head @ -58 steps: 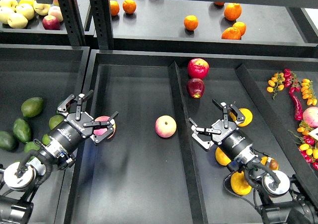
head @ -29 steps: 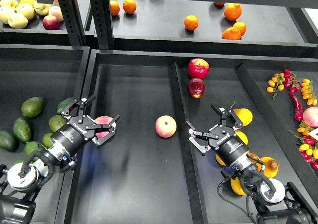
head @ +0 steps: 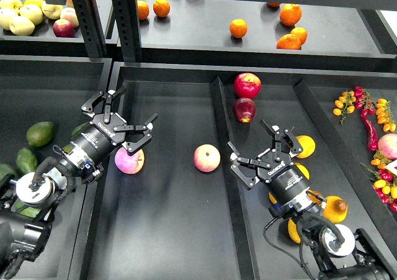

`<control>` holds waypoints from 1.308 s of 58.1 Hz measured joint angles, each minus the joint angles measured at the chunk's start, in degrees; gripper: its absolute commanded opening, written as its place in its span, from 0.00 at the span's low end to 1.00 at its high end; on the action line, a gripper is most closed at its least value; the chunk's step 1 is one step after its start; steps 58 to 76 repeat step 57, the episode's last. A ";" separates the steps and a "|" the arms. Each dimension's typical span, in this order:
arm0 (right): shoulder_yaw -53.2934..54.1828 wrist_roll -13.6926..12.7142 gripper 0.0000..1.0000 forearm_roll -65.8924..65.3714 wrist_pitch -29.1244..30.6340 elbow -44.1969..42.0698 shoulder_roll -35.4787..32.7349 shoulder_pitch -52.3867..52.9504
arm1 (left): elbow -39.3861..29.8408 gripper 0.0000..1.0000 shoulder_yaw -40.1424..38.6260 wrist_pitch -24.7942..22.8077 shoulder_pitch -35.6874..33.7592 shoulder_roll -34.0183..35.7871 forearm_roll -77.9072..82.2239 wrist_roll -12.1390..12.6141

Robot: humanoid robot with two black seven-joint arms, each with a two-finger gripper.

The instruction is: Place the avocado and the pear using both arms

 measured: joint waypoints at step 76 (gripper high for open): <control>-0.26 0.97 0.99 0.24 0.00 1.69 0.00 -2.79 | -0.62 0.99 2.19 0.00 4.15 0.00 -6.40 -0.08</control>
